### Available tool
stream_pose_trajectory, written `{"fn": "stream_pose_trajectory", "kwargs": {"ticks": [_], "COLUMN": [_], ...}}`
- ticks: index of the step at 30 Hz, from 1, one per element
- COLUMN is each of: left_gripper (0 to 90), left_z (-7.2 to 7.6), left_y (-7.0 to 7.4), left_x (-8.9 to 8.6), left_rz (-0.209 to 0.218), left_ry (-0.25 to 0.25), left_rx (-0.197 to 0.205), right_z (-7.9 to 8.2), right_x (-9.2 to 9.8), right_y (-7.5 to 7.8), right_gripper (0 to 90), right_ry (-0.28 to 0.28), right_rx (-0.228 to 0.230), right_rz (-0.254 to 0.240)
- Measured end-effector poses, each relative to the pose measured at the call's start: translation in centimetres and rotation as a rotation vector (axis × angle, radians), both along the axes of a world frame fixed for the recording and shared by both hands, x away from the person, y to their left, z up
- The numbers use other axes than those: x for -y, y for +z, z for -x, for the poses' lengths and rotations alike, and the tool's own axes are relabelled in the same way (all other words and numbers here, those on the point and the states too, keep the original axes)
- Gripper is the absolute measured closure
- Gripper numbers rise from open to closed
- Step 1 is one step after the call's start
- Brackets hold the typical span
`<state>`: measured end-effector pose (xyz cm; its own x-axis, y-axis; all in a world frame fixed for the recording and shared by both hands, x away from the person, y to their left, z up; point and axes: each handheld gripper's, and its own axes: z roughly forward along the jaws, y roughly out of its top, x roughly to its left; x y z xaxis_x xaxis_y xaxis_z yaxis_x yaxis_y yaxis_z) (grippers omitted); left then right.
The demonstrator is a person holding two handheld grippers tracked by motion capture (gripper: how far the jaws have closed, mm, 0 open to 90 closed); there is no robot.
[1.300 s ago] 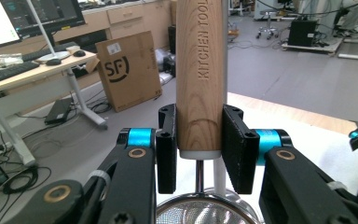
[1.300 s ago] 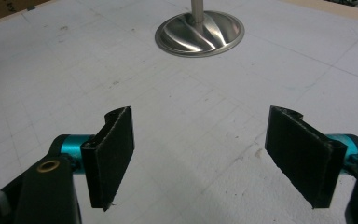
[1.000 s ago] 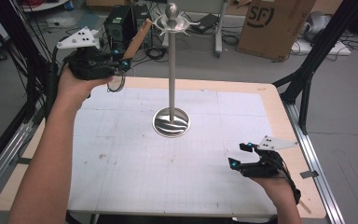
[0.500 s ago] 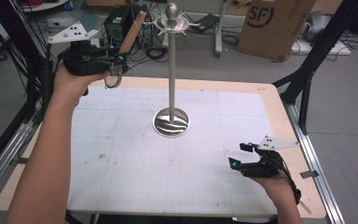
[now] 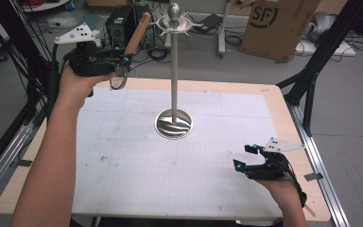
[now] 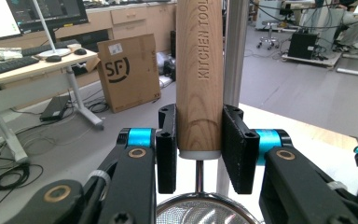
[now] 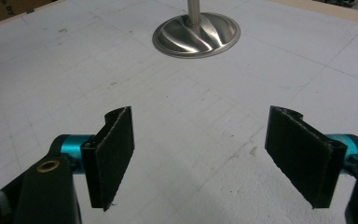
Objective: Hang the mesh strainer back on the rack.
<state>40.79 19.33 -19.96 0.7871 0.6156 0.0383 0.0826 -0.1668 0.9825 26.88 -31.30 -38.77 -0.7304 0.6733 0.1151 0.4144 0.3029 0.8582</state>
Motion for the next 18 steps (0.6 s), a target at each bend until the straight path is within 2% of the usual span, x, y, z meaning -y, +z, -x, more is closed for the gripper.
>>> {"fn": "stream_pose_trajectory", "kwargs": {"ticks": [18], "left_gripper": [68.9], "left_z": [0.7], "left_y": [-1.0], "left_x": [1.3], "left_rz": [-0.027], "left_ry": [-0.052], "left_rx": [-0.003], "right_z": [0.1], "right_x": [-0.1], "right_y": [0.1], "right_gripper": [23.0], "right_ry": [-0.001], "right_rx": [-0.002], "right_rz": [0.001]}}
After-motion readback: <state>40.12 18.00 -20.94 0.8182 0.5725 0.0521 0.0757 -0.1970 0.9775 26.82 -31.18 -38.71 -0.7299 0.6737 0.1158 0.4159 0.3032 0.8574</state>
